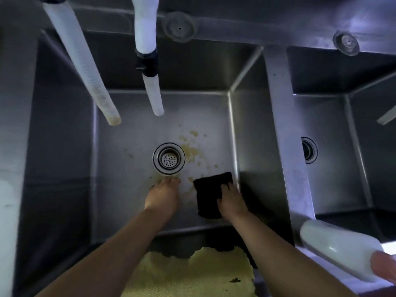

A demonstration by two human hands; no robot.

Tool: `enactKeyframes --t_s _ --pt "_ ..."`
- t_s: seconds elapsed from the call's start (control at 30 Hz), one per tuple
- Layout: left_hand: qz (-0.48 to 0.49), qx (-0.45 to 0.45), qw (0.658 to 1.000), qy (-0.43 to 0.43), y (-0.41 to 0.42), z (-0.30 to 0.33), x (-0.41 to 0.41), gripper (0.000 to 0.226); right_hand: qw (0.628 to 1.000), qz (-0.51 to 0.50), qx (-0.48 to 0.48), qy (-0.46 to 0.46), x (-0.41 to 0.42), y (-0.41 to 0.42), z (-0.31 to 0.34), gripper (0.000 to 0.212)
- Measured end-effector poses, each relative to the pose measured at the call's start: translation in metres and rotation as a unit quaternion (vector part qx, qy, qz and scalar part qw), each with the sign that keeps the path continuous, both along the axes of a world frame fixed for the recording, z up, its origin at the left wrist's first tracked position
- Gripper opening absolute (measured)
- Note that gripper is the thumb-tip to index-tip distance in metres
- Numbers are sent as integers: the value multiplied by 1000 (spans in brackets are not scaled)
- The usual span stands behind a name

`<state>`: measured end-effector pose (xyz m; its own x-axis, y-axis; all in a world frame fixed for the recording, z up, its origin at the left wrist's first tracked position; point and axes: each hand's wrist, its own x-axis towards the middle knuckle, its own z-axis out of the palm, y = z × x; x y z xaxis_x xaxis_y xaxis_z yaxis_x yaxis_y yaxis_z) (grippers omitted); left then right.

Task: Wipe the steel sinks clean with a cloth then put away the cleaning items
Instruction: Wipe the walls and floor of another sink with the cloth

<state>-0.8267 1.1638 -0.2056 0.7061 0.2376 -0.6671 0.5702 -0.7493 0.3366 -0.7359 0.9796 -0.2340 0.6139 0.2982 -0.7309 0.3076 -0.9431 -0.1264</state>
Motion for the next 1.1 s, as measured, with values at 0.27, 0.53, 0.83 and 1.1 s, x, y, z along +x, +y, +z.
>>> enactKeyframes --t_s 0.27,0.53,0.83,1.1 --pt "-77 104 991 -25 21 -46 -6 60 993 49 -22 -100 16 12 -75 82" --pt "-72 149 985 -41 40 -81 7 80 969 -2 37 -245 97 81 -113 80" --pt "-63 185 978 -69 56 -95 22 96 954 31 58 -291 212 151 -130 79" --pt "-70 186 979 -43 63 -102 2 96 948 136 65 -279 214 141 -130 69"
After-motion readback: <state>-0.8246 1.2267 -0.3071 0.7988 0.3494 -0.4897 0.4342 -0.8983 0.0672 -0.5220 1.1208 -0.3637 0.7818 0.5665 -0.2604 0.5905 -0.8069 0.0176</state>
